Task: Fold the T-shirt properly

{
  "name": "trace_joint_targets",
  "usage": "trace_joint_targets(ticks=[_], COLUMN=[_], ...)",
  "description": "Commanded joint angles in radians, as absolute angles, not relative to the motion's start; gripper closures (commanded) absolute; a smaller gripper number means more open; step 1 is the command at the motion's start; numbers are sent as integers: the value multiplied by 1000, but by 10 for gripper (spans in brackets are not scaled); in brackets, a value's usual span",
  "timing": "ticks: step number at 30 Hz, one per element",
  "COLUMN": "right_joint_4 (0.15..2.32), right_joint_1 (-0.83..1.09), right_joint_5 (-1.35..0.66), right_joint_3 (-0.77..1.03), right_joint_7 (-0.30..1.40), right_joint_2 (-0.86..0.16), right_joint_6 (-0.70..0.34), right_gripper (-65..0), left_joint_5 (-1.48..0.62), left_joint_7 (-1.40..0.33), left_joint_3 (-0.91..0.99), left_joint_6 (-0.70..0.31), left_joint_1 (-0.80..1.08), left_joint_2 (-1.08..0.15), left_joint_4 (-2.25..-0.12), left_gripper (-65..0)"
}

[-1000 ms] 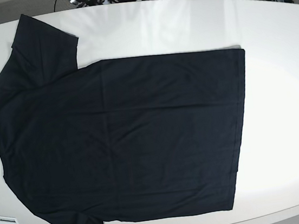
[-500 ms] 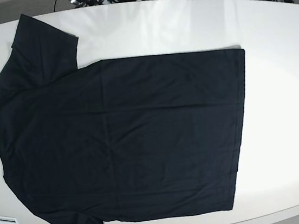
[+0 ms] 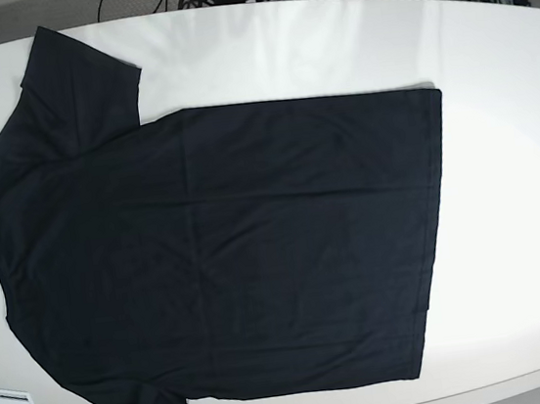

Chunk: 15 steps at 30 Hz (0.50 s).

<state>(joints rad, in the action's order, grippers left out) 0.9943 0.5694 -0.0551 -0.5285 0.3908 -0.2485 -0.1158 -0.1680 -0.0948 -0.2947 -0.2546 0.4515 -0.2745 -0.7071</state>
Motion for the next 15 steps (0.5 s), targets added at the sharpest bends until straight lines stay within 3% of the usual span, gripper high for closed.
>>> trace_joint_targets(ticks=[1,7,15], right_joint_4=[1064,1475,1902], right_joint_1=[615,838,1137], right_joint_5=[-82,-127,-161], right_joint_3=[-529,-428,-114], right_joint_7=[427,484,490], right_joint_2=[-273,-343,-347], right_joint_6=[-114,-79,-237], right_gripper=[0,0,0], left_joint_5=[-184,-193,-133], left_joint_7=[-98,-114,-213], left_joint_3=[-294,-294,-268], left_joint_6=[-260,-242,-156], left_joint_1=[494,714,944], left_joint_2=[-305,-425,-588], left_joint_4=[-756,-1106,-1581], left_gripper=[0,0,0])
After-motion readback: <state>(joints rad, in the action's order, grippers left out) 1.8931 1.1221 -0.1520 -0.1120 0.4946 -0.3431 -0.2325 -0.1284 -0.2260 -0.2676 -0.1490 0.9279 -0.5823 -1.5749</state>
